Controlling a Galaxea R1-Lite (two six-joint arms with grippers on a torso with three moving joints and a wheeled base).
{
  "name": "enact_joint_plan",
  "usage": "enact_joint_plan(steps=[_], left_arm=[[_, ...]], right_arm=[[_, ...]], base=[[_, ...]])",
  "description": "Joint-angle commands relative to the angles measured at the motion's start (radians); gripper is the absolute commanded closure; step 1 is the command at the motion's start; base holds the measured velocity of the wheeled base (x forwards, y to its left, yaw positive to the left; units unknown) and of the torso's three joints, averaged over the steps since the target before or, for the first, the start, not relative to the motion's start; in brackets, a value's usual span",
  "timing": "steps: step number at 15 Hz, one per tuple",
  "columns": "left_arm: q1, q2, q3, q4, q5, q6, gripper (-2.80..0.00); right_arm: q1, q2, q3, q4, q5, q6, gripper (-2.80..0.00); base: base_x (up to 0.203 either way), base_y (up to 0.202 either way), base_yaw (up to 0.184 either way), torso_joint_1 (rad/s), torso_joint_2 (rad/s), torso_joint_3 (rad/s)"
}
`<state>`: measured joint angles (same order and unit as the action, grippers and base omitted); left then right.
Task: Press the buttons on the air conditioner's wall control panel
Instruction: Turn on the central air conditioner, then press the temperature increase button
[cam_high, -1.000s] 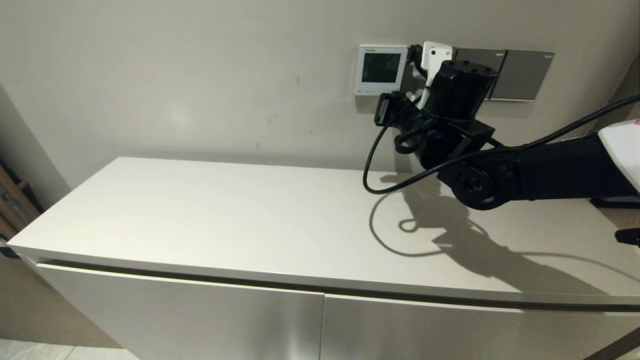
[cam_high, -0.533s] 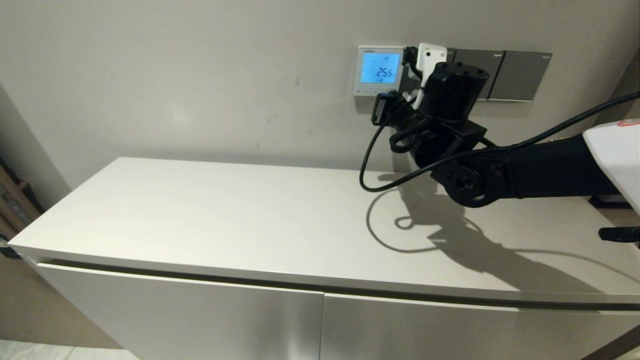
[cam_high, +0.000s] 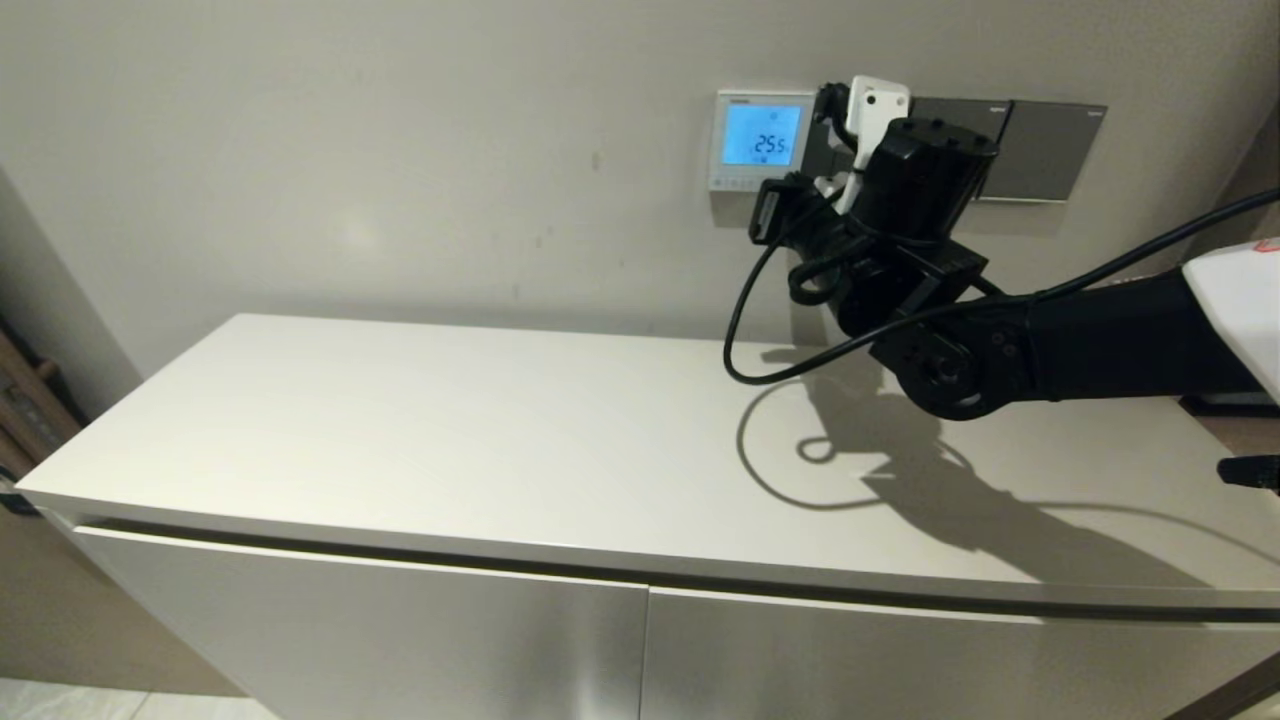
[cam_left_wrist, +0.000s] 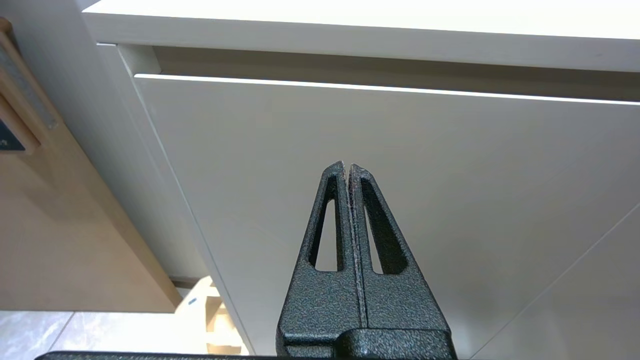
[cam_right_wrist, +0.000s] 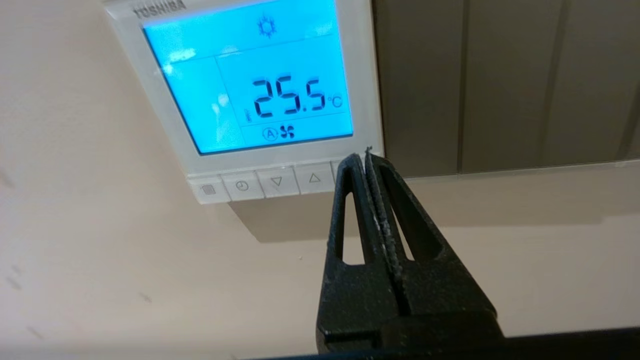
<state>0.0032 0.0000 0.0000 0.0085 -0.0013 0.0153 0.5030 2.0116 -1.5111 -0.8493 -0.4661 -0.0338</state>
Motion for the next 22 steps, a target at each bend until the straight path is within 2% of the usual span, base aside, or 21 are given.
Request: enact_joint_plan(steps=[1, 11, 22], left_arm=[[0.0, 0.001, 0.0, 0.0, 0.0, 0.0, 0.0], [0.0, 0.0, 0.0, 0.001, 0.0, 0.0, 0.0], [0.0, 0.001, 0.0, -0.001, 0.0, 0.0, 0.0]], right_arm=[[0.018, -0.038, 0.024, -0.007, -0.003, -0.003, 0.0], [0.12, -0.102, 0.098, -0.002, -0.003, -0.001, 0.0], [0.121, -0.05, 0.077, -0.007, -0.002, -0.003, 0.0]], base=[[0.0, 0.0, 0.0, 0.0, 0.0, 0.0], [0.0, 0.0, 0.0, 0.0, 0.0, 0.0], [0.0, 0.0, 0.0, 0.0, 0.0, 0.0]])
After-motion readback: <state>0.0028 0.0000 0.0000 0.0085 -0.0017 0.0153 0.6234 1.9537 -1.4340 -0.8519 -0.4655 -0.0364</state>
